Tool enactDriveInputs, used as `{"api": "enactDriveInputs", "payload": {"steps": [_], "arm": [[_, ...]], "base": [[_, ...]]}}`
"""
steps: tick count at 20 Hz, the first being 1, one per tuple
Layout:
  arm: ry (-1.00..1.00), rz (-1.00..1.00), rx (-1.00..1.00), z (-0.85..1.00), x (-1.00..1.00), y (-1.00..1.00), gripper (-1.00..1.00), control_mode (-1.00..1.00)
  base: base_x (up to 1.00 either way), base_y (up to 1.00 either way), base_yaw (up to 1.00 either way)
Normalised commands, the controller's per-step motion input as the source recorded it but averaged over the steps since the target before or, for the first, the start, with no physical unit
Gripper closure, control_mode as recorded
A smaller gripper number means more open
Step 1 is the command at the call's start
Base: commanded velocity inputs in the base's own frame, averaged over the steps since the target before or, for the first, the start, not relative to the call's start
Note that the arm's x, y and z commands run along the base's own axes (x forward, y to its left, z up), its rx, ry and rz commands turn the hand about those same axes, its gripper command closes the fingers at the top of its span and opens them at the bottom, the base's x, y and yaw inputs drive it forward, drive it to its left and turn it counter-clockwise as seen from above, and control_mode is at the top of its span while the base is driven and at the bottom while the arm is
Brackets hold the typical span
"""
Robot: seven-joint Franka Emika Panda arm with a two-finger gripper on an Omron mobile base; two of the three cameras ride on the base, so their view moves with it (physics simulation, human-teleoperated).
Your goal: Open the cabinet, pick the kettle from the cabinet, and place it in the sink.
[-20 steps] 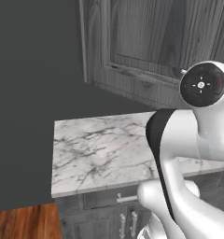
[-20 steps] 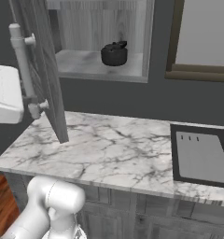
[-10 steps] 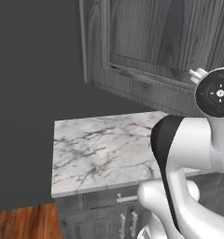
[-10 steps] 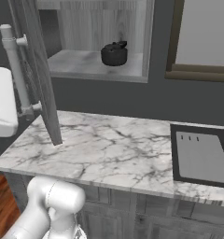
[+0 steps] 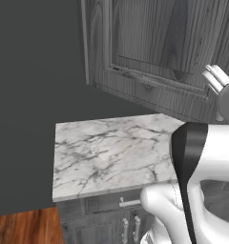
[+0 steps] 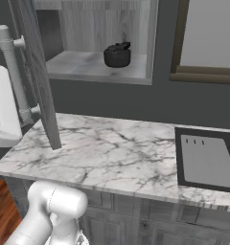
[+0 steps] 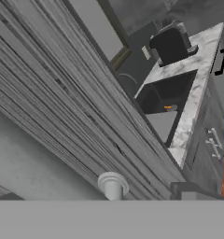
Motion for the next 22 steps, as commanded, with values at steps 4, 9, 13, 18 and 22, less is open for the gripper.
{"api": "enactDriveInputs", "payload": {"steps": [4,9,13,18,22], "arm": [[-0.13,0.35,0.27,0.00,-0.06,-0.23,-1.00,-1.00],[-0.15,0.42,0.11,0.03,-0.01,-0.15,-1.00,-1.00],[-0.08,0.41,0.00,0.11,-0.09,-0.02,-1.00,-1.00],[-0.10,0.37,-0.06,0.17,-0.22,0.00,-1.00,-1.00],[-0.08,0.24,-0.15,0.22,-0.31,-0.01,-1.00,-1.00]], "base": [[0.00,0.00,0.00],[0.00,0.00,0.00],[0.00,0.00,0.00],[0.00,0.00,0.00],[0.00,0.00,0.00]]}}
